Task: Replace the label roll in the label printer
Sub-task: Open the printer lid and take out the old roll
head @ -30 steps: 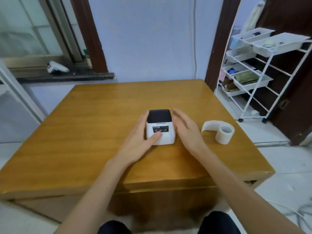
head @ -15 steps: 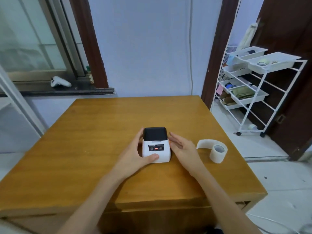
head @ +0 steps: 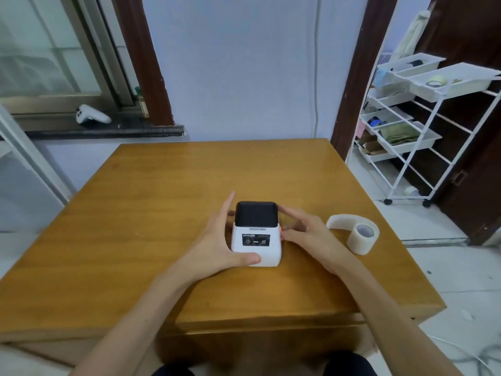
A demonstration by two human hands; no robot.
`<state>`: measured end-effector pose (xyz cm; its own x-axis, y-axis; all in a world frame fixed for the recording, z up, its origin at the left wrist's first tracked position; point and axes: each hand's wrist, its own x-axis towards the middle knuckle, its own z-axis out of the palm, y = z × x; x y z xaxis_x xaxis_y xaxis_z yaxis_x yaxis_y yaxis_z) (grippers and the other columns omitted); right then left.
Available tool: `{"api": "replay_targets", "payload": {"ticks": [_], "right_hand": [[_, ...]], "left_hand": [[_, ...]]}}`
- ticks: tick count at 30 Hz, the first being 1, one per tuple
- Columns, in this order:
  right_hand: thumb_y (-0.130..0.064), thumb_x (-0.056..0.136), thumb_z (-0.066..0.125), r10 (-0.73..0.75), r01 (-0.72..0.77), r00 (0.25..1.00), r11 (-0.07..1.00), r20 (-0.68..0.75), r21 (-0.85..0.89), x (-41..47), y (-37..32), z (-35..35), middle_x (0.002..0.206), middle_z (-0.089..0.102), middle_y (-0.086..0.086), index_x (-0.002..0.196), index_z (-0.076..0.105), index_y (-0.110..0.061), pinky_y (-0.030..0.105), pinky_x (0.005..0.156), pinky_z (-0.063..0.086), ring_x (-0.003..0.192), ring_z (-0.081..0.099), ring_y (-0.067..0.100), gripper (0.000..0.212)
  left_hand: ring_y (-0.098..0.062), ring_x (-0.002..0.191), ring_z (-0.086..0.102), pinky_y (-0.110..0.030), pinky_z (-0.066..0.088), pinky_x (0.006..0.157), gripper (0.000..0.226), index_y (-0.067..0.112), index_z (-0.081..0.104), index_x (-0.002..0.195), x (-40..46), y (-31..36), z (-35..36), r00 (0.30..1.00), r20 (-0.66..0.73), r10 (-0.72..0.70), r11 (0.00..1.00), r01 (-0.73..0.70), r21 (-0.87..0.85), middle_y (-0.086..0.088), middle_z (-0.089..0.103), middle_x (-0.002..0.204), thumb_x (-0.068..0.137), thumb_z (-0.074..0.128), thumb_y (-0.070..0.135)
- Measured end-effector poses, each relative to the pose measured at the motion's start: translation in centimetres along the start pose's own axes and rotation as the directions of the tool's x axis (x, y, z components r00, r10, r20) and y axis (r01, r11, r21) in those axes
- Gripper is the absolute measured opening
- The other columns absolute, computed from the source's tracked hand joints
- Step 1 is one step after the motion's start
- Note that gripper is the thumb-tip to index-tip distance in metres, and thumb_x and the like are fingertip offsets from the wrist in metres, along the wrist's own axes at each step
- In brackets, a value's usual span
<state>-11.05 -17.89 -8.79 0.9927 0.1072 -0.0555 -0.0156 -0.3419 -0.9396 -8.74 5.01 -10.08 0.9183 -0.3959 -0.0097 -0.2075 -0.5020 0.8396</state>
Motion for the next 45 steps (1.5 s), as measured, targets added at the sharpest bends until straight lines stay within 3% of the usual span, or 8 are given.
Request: {"api": "replay_targets", "payload": {"ticks": [6,9,12,22,29,36,40,45], "right_hand": [[-0.005,0.088,0.063,0.011,-0.011,1.000,1.000,-0.008,-0.018,0.4,0.5,0.1,0.119,0.070,0.012,0.143,0.044,-0.035,0.036,0.104,0.046,0.107,0.064,0.019,0.066],[-0.001,0.090,0.060,-0.006,0.006,1.000,1.000,0.008,-0.004,0.3,0.5,0.2,0.117,0.071,-0.003,0.144,0.041,-0.034,0.027,0.100,0.047,0.108,0.064,0.009,0.066],[0.006,0.092,0.054,-0.024,0.023,0.999,0.999,0.026,0.044,0.0,0.5,0.4,0.142,0.054,-0.009,0.149,0.035,-0.025,0.024,0.111,0.040,0.129,0.049,-0.001,0.068],[0.002,0.097,0.052,-0.069,0.055,0.985,0.994,0.159,0.093,-0.3,1.0,0.0,0.158,0.034,-0.004,0.155,0.000,-0.037,0.031,0.118,0.032,0.140,0.037,0.001,0.087],[0.003,0.098,0.049,-0.049,0.044,0.977,0.999,0.209,0.029,0.0,0.7,-0.1,0.160,0.028,-0.009,0.153,-0.007,-0.039,0.018,0.114,0.031,0.139,0.033,-0.008,0.089],[0.004,0.097,0.050,-0.080,0.080,0.978,0.997,0.191,0.006,0.2,0.6,0.0,0.161,0.027,-0.008,0.152,-0.002,-0.043,0.031,0.119,0.029,0.145,0.029,0.002,0.089],[-0.012,0.096,0.057,-0.038,0.018,0.994,0.979,0.098,0.201,0.4,0.7,-0.1,0.151,0.046,-0.007,0.150,0.021,-0.048,0.042,0.117,0.033,0.137,0.045,0.008,0.074],[-0.029,0.091,0.065,-0.022,0.023,1.000,0.993,-0.009,0.120,0.8,0.1,1.1,0.125,0.068,-0.011,0.145,0.040,-0.040,0.025,0.098,0.046,0.112,0.063,-0.001,0.061]], "left_hand": [[0.026,0.126,0.026,-0.025,0.022,0.116,0.129,0.071,-0.009,0.132,0.4,-0.2,-1.4,0.981,0.192,0.019,1.000,-0.018,-0.008,0.049,0.017,0.135,0.055,0.092,0.048],[0.015,0.129,0.035,-0.031,0.028,0.117,0.125,0.076,-0.005,0.129,0.2,-0.2,-1.0,0.991,0.131,0.026,0.999,-0.029,0.023,0.050,0.020,0.135,0.051,0.090,0.052],[-0.001,0.136,0.036,-0.041,0.030,0.118,0.126,0.078,-0.003,0.129,-0.1,-0.2,-0.4,0.997,0.060,0.038,0.999,-0.040,0.034,0.039,0.027,0.140,0.044,0.089,0.063],[0.010,0.142,0.024,-0.035,0.024,0.121,0.126,0.077,-0.004,0.127,-0.2,0.1,-0.3,0.996,0.076,0.050,0.998,-0.048,-0.030,0.049,0.020,0.135,0.042,0.088,0.066],[0.006,0.144,0.023,-0.035,0.021,0.122,0.129,0.076,-0.007,0.128,-0.2,0.1,-0.4,0.997,0.069,0.044,0.999,-0.042,-0.027,0.026,0.023,0.150,0.045,0.090,0.061],[0.004,0.145,0.021,-0.039,0.020,0.123,0.127,0.078,-0.007,0.126,-0.3,0.4,-0.5,0.997,0.062,0.046,0.999,-0.044,-0.032,0.024,0.023,0.154,0.042,0.088,0.067],[0.004,0.145,0.021,-0.042,0.022,0.123,0.126,0.079,-0.006,0.125,-0.3,0.4,-0.4,0.998,0.050,0.044,0.999,-0.042,-0.034,0.024,0.024,0.155,0.044,0.089,0.065],[0.003,0.144,0.024,-0.043,0.025,0.121,0.126,0.079,-0.007,0.126,-0.3,0.4,-0.3,0.998,0.050,0.038,0.999,-0.037,-0.023,0.022,0.025,0.156,0.044,0.088,0.066]]}}
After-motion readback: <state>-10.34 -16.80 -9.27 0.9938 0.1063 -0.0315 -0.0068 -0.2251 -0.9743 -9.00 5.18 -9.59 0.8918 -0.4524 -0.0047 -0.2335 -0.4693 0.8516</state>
